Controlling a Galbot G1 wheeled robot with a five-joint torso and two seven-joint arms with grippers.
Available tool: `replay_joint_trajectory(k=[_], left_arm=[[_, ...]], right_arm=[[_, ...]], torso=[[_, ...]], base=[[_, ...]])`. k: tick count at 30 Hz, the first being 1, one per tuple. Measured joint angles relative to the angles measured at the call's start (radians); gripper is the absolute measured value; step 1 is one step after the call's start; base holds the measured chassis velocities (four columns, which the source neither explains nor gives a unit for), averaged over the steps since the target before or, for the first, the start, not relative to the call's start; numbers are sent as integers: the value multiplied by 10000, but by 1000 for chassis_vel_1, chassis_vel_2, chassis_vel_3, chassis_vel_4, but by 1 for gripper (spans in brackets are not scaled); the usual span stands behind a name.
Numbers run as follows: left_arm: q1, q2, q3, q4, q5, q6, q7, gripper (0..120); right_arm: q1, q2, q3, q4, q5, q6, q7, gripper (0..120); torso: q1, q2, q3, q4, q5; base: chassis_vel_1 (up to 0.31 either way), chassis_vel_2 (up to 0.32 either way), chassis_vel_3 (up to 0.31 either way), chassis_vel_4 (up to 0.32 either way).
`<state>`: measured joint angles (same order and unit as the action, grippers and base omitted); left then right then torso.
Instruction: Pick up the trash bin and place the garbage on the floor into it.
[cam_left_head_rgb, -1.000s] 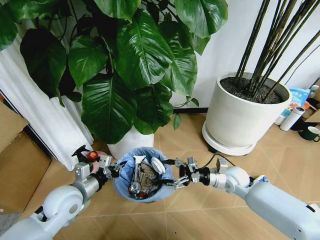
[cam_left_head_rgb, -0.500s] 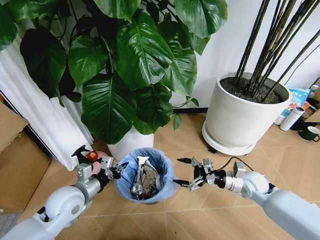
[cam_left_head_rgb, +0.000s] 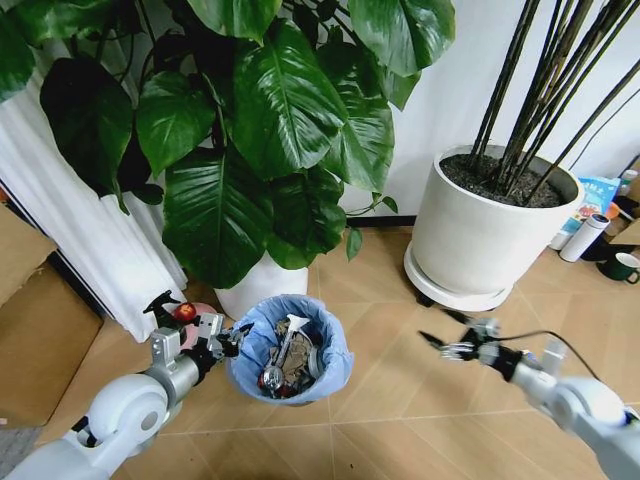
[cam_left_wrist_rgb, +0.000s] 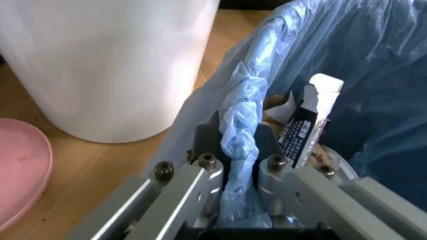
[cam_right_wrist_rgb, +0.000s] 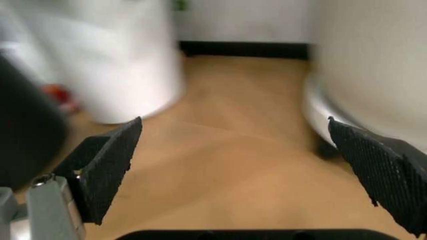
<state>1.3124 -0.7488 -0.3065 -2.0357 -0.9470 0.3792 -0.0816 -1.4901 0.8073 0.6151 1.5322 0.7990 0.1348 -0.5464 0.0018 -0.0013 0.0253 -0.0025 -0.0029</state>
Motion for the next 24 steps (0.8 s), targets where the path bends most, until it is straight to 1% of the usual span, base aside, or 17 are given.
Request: replay_joint_trajectory(k=[3, 4, 5, 7, 8, 12, 14, 16, 20, 24], left_arm=[[125, 16, -214, -70, 30, -6, 27, 1], [125, 16, -214, -70, 30, -6, 27, 1], [172, 28, -329, -87, 32, -12, 32, 1], [251, 31, -477, -93, 34, -19, 35, 1], [251, 31, -477, -93, 34, -19, 35, 1], [477, -32, -799, -114, 90, -40, 57, 1], [516, -57, -849, -121, 101, -44, 66, 1], [584, -147, -928, -125, 137, -47, 73, 1], [591, -202, -930, -125, 177, -51, 76, 1], [568, -220, -915, -116, 181, -51, 75, 1]], right_arm=[[-340, 779, 776, -499, -825, 453, 82, 100], [-340, 779, 776, -499, -825, 453, 82, 100], [-442, 1104, 1057, -644, -1120, 540, 130, 100], [-520, 1513, 1385, -816, -1370, 649, 125, 100], [-520, 1513, 1385, -816, -1370, 649, 125, 100], [-559, 2311, 1973, -1022, -1729, 753, 17, 100], [-550, 2451, 2033, -1049, -1777, 748, 19, 100], [-436, 2908, 2153, -1189, -1888, 726, 21, 100], [-310, 3215, 2150, -1331, -1900, 771, 20, 100], [-195, 3274, 2090, -1427, -1890, 776, 16, 100]], torso=[[-1, 0, 0, 1, 1], [-1, 0, 0, 1, 1], [0, 0, 0, 1, 3], [0, 0, 0, 1, -3], [0, 0, 0, 1, -3], [0, 0, 0, 3, -4], [-1, 0, 0, 3, -4], [0, 0, 1, 3, -2], [0, 0, 1, 3, -2], [1, -1, 1, 3, -2]], base=[[0, 0, 0, 0], [0, 0, 0, 0], [0, 0, 0, 0], [0, 0, 0, 0], [0, 0, 0, 0], [0, 0, 0, 0], [0, 0, 0, 0], [0, 0, 0, 0], [0, 0, 0, 0], [0, 0, 0, 0]])
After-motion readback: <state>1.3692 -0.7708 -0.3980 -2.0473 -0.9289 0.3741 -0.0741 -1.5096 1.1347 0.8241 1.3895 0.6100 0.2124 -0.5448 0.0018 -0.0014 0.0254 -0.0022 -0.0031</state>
